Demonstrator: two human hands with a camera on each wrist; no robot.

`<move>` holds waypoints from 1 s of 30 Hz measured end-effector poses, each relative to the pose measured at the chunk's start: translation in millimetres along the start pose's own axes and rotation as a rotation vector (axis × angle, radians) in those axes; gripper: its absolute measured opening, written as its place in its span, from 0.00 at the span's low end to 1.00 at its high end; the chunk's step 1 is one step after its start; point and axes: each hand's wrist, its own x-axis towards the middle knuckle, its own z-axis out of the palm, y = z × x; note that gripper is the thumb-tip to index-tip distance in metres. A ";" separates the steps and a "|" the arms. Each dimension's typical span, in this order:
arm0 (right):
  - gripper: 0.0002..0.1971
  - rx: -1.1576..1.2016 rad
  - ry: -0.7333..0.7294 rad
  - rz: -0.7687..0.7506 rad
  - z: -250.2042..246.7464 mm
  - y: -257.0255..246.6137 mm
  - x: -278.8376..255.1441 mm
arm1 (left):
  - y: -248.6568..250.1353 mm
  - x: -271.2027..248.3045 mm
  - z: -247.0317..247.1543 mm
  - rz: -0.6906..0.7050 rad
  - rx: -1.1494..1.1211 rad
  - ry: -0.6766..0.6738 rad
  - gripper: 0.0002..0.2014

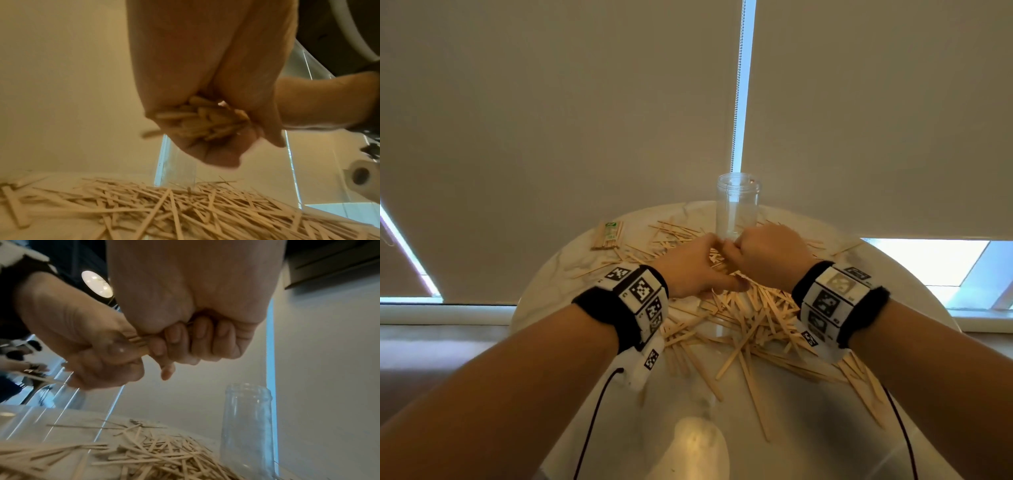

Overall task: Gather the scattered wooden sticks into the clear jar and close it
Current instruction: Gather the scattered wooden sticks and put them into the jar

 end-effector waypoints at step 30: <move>0.24 0.115 0.142 0.461 -64.5 93.6 83.6 | 21.3 111.5 -58.8 -0.042 -0.251 0.369 0.23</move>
